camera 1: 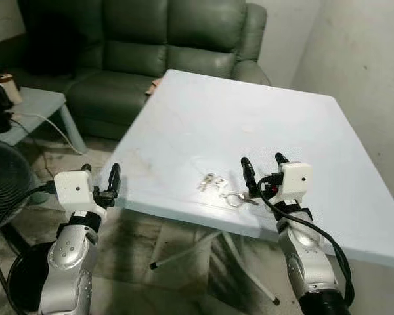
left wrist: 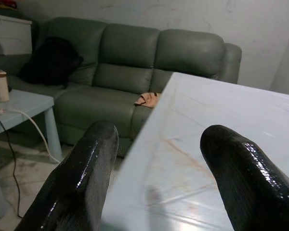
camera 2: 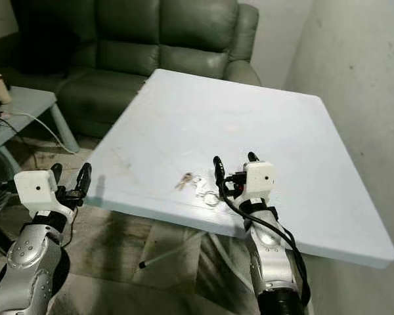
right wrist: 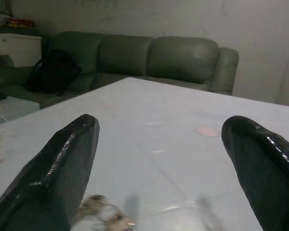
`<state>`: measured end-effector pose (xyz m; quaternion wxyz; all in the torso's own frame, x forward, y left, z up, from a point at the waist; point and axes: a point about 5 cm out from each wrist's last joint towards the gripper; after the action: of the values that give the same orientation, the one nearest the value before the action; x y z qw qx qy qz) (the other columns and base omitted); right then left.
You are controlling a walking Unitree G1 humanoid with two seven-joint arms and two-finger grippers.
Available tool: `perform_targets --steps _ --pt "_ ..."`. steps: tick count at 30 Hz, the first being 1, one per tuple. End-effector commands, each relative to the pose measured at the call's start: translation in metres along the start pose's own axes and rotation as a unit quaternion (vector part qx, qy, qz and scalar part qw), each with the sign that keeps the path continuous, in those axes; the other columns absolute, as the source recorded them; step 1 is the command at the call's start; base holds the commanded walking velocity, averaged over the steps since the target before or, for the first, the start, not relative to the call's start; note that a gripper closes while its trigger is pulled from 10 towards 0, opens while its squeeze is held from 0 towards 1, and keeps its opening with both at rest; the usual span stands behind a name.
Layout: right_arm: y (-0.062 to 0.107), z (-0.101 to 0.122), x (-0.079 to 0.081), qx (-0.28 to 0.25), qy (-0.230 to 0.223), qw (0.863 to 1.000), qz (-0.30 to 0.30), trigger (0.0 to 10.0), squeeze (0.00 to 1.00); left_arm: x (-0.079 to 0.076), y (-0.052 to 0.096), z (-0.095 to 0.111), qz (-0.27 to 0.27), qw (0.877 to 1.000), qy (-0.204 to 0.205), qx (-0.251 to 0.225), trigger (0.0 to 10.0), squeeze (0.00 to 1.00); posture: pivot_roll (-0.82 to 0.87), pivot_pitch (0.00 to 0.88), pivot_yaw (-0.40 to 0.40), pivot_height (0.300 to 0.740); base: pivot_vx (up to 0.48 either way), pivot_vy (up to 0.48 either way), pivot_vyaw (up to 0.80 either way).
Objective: Hang keys on a hook
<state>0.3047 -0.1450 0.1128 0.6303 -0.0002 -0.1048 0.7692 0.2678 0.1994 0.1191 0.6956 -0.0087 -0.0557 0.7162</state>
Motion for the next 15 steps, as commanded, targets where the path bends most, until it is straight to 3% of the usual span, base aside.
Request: perform_targets --steps 1,15 --pt "0.0005 0.0033 -0.0020 -0.003 0.004 1.000 -0.003 10.0 0.00 -0.0018 -0.0018 -0.0001 -0.006 1.000 -0.002 0.001 10.0 0.00 -0.11 0.000 -0.057 0.724 0.000 0.472 0.00" --pt "0.0008 0.0036 -0.0015 0.002 0.007 1.000 0.001 10.0 0.00 -0.0019 -0.0024 0.0005 -0.004 1.000 0.000 0.001 10.0 0.00 -0.11 0.000 -0.063 0.724 0.000 0.472 0.00"
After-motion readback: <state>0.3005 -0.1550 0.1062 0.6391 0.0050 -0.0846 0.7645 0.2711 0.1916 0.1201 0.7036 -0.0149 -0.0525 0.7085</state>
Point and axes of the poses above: a point about 5 cm out from each wrist's last joint towards the gripper, its own y axis pointing back from the gripper into the wrist, its own z axis along the axis of the wrist's last joint, x = y × z, and after that the axes turned 7 degrees about -y, right-handed
